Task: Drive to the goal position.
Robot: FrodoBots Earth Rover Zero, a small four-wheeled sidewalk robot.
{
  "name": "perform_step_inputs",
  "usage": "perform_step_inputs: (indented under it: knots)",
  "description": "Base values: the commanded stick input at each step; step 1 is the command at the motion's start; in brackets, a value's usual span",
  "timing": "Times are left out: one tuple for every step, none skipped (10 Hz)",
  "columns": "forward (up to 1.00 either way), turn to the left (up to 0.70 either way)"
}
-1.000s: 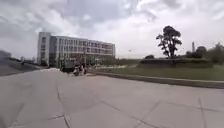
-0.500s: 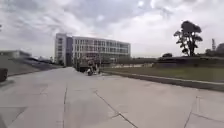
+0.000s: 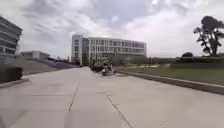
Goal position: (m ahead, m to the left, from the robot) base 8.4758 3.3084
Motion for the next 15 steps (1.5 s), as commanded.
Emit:
perform_step_inputs:
  knots:
    - [1.0, 0.4]
    - [1.0, 0.4]
    - [1.0, 0.4]
    - [1.0, 0.39]
    - [1.0, 0.09]
    - [1.0, 0.02]
    - [1.0, 0.01]
    - [1.0, 0.0]
    - [1.0, 0.0]
    - [1.0, 0.0]
    - [1.0, 0.0]
    - [1.0, 0.0]
    - [1.0, 0.0]
    - [1.0, 0.0]
    - [1.0, 0.0]
